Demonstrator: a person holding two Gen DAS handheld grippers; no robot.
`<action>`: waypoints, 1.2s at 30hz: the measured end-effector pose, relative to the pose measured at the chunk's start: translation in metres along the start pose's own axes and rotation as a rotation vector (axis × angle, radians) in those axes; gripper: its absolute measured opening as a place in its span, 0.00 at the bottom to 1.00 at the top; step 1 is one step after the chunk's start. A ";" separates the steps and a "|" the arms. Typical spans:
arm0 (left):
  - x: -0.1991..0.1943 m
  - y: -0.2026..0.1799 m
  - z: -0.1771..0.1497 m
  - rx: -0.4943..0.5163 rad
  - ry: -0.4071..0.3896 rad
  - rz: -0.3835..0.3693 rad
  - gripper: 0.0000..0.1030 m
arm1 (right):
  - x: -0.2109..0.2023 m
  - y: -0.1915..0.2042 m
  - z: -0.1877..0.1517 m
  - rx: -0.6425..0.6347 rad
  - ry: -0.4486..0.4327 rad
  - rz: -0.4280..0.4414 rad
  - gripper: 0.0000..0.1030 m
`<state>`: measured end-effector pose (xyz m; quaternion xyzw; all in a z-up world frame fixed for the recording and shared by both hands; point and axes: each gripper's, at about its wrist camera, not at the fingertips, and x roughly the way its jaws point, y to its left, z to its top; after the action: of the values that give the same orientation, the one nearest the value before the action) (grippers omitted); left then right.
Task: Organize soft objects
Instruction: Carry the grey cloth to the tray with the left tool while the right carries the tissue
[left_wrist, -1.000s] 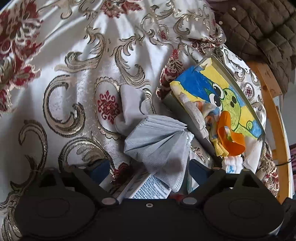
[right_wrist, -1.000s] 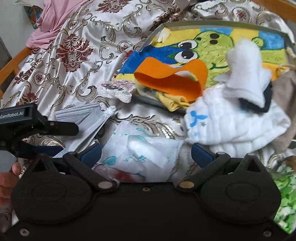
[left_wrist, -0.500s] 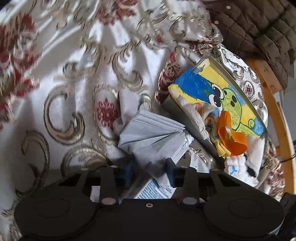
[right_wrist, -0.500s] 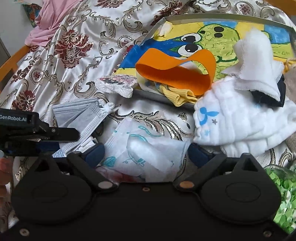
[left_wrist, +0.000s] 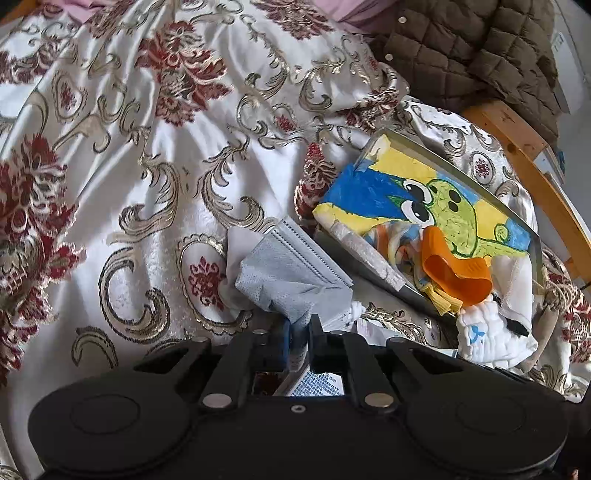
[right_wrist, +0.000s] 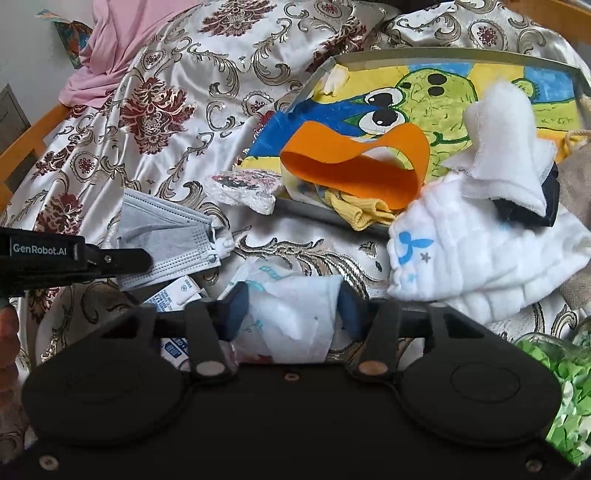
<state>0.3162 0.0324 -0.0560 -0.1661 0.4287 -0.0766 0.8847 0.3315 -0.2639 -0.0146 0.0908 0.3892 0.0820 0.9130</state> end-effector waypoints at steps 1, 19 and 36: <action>-0.001 -0.001 0.000 0.005 -0.006 0.000 0.08 | -0.001 0.000 -0.001 -0.005 0.000 -0.005 0.37; -0.039 -0.021 -0.001 0.044 -0.168 -0.051 0.06 | -0.057 -0.010 -0.001 -0.014 -0.128 -0.030 0.08; -0.034 -0.052 0.017 0.052 -0.332 -0.135 0.06 | -0.143 -0.059 0.017 0.179 -0.495 -0.054 0.08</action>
<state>0.3087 -0.0029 -0.0030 -0.1818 0.2626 -0.1183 0.9402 0.2513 -0.3543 0.0828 0.1779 0.1620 -0.0019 0.9706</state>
